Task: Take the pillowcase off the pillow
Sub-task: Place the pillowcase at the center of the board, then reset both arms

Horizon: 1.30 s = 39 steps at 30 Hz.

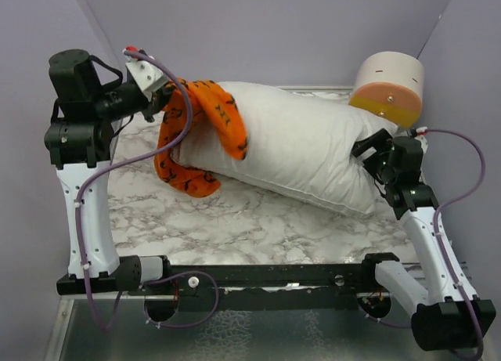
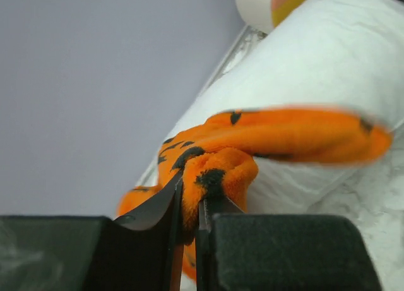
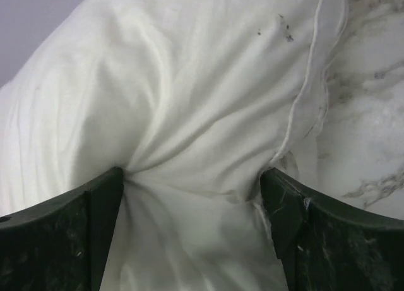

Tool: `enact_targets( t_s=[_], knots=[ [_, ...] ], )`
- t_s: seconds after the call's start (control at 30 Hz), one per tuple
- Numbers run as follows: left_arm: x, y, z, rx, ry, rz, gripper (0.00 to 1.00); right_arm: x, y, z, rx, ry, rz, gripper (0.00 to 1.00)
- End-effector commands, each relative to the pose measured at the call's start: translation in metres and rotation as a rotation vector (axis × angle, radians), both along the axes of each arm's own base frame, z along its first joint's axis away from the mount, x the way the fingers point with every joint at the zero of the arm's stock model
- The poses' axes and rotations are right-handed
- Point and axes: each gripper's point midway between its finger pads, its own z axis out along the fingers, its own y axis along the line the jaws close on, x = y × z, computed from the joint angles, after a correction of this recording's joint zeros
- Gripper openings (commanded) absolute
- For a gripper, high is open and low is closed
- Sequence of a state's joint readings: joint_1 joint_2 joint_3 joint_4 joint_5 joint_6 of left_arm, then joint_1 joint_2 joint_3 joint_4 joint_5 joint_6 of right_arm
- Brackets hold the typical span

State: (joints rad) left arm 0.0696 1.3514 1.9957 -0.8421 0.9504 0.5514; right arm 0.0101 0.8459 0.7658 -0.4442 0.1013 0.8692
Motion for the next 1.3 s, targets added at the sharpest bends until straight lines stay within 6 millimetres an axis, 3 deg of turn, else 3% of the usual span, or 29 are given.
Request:
enact_targets(
  t_s=[0.0,0.1,0.13,0.17,0.37,0.47,0.57,0.73,0.87,0.93,1.07,1.17,1.27],
  knots=[
    [-0.023,-0.014,-0.025,-0.009,0.029,-0.101,0.27,0.018,0.025,0.074,-0.082,-0.191,0.148,0.99],
    [-0.032,-0.009,-0.055,0.030,0.042,-0.076,0.78,0.012,0.024,0.081,-0.122,-0.191,0.173,1.00],
    [-0.029,-0.005,-0.062,0.033,0.051,-0.040,0.92,0.009,0.022,0.081,-0.143,-0.186,0.172,1.00],
    [-0.022,0.001,-0.071,0.031,0.074,0.016,0.98,0.004,0.018,0.083,-0.166,-0.190,0.164,1.00],
    [0.053,0.076,-0.163,0.053,0.240,0.515,0.99,-0.023,-0.022,0.092,-0.351,-0.290,0.008,1.00],
    [0.069,0.099,-0.206,0.000,0.274,0.646,0.99,-0.035,-0.038,0.093,-0.363,-0.380,-0.099,1.00],
    [0.072,0.110,-0.254,-0.067,0.326,0.702,0.99,-0.036,-0.051,0.070,-0.399,-0.378,-0.163,1.00],
    [0.062,0.107,-0.332,-0.137,0.427,0.737,0.99,-0.025,-0.060,0.001,-0.480,-0.189,-0.154,1.00],
    [0.059,0.109,-0.364,-0.205,0.379,0.769,0.99,-0.022,-0.073,-0.035,-0.523,-0.116,-0.208,1.00],
    [0.055,0.107,-0.378,-0.235,0.368,0.770,0.99,-0.021,-0.075,-0.039,-0.537,-0.155,-0.221,1.00],
    [0.056,0.110,-0.383,-0.302,0.254,0.782,0.99,-0.024,-0.081,-0.041,-0.546,-0.262,-0.279,1.00],
    [0.062,0.115,-0.382,-0.365,0.201,0.811,0.99,-0.029,-0.095,-0.059,-0.532,-0.216,-0.382,1.00],
    [0.065,0.118,-0.387,-0.404,0.155,0.826,0.99,-0.026,-0.096,-0.073,-0.557,-0.203,-0.377,1.00]
  ],
)
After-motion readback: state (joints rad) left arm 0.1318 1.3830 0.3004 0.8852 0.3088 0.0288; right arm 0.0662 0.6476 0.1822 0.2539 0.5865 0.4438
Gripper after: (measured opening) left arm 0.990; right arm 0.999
